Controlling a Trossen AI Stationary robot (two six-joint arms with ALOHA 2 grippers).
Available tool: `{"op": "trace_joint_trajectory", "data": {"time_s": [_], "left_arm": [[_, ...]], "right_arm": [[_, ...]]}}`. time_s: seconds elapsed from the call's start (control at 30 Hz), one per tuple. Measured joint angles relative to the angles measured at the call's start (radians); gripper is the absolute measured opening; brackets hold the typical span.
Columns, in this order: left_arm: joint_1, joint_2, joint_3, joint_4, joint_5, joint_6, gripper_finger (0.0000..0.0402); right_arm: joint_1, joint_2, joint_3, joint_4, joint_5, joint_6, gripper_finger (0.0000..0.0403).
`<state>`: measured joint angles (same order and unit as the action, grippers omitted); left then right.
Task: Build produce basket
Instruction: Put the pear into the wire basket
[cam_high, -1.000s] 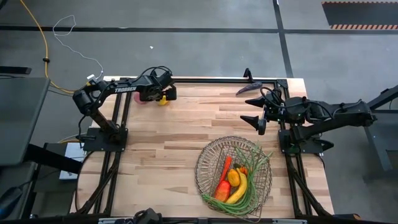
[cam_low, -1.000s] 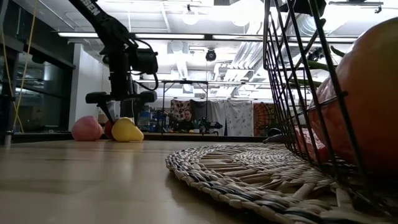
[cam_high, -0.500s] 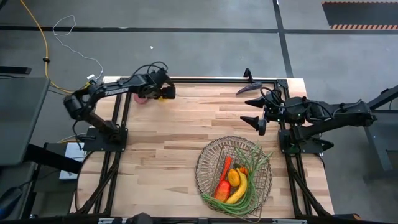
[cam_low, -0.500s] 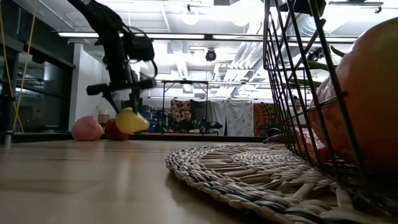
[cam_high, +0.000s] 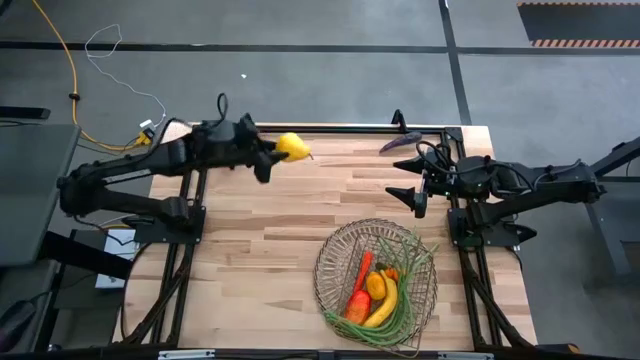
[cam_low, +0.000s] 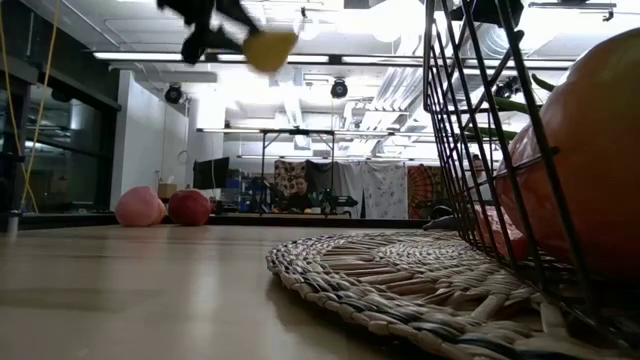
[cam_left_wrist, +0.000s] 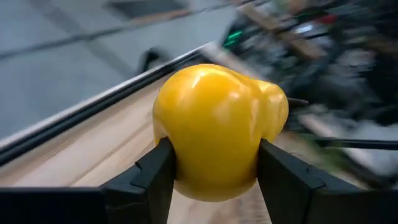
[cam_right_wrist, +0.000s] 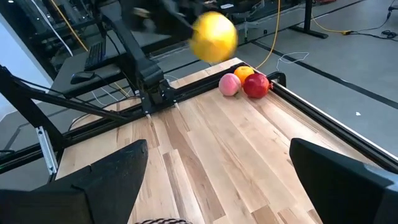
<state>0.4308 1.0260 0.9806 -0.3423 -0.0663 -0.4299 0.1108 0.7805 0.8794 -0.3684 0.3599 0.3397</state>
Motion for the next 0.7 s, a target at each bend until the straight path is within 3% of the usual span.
{"op": "trace_joint_trajectory", "data": {"time_s": [0.27, 0.53, 0.7], "left_arm": [[-0.215, -0.012, 0.000, 0.120, -0.157, 0.041, 0.0183], [-0.306, 0.074, 0.019, 0.196, -0.109, 0.038, 0.0183], [-0.405, 0.251, 0.177, 0.137, -0.072, 0.096, 0.0184]], "right_arm": [[0.000, 0.007, 0.000, 0.006, 0.003, 0.000, 0.0383], [0.000, -0.003, 0.008, 0.073, 0.006, -0.001, 0.0383], [0.000, -0.012, 0.050, 0.130, 0.016, -0.057, 0.0383]]}}
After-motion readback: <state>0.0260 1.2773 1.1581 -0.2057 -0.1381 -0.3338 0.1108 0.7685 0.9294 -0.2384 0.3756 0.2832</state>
